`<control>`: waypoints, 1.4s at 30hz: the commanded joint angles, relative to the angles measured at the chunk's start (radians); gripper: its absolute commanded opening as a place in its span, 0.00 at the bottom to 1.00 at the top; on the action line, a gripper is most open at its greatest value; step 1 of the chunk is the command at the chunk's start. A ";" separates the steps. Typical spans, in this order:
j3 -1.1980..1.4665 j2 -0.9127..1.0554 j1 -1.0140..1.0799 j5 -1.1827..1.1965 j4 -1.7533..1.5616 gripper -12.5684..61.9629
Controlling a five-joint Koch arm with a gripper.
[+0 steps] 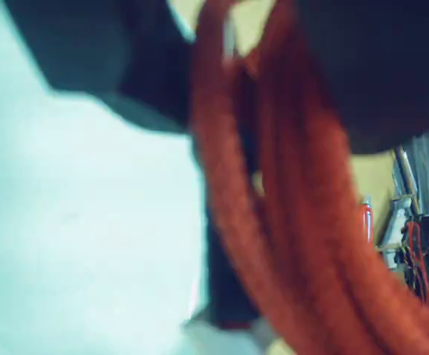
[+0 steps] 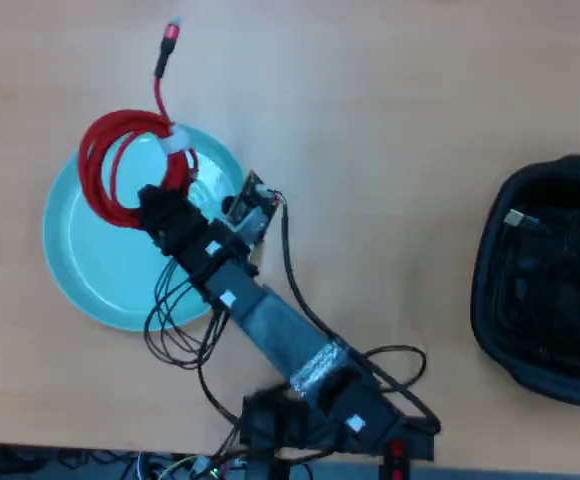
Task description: Put a black charging cable in a black bowl and put a red charging cable in a green bowl
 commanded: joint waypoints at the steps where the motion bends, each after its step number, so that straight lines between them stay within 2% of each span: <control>1: -0.259 -0.057 -0.034 -0.028 -0.270 0.07; 5: -0.236 -0.152 -0.041 -0.028 -0.331 0.07; 11: -0.166 -0.158 -0.037 -0.032 -0.426 0.07; 27: -0.074 -0.158 -0.057 -0.015 -0.422 0.08; 29: -0.072 -0.156 -0.069 -0.002 -0.417 0.14; 33: -0.048 -0.153 -0.081 0.067 -0.416 0.33; 39: 0.018 -0.152 -0.094 0.146 -0.416 0.49; 42: 0.069 -0.152 -0.100 0.224 -0.417 0.60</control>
